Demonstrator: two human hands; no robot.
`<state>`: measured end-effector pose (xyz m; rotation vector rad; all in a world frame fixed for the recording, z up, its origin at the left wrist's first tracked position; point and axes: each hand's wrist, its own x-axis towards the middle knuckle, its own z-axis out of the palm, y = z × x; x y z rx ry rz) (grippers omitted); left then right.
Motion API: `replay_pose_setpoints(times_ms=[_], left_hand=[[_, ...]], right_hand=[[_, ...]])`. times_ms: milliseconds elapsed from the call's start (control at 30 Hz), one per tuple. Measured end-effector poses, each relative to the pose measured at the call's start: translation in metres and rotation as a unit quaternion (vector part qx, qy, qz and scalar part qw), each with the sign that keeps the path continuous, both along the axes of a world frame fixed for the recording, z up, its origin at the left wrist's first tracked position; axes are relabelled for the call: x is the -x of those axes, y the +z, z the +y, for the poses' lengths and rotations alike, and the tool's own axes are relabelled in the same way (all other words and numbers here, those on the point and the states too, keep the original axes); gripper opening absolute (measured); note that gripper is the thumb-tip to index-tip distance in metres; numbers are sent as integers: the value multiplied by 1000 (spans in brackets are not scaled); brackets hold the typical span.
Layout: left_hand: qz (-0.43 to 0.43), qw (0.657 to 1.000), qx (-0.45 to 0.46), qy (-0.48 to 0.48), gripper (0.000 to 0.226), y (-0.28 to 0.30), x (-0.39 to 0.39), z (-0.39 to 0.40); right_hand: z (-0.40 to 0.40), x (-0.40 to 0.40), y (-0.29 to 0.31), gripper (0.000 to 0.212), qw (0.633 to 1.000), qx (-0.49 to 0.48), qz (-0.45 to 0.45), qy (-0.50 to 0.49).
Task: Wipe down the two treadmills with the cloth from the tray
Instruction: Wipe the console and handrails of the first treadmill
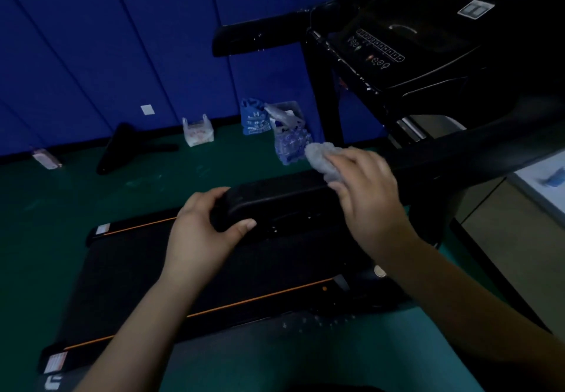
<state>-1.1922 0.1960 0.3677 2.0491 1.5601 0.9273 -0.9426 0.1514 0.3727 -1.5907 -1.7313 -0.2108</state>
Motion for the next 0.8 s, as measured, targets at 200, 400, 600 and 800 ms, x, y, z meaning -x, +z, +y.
replay_pose_setpoints(times_ms=[200, 400, 600, 800], left_hand=[[-7, 998, 12, -66, 58, 1, 13, 14], [-27, 992, -10, -123, 47, 1, 21, 23], [-6, 984, -2, -178, 59, -3, 28, 38], [23, 975, -24, -219, 68, -1, 30, 47]], right_hand=[[3, 65, 1, 39, 999, 5, 11, 36], [10, 118, -2, 38, 992, 38, -29, 121], [9, 63, 10, 31, 994, 35, -17, -103], [0, 127, -5, 45, 980, 33, 38, -193]])
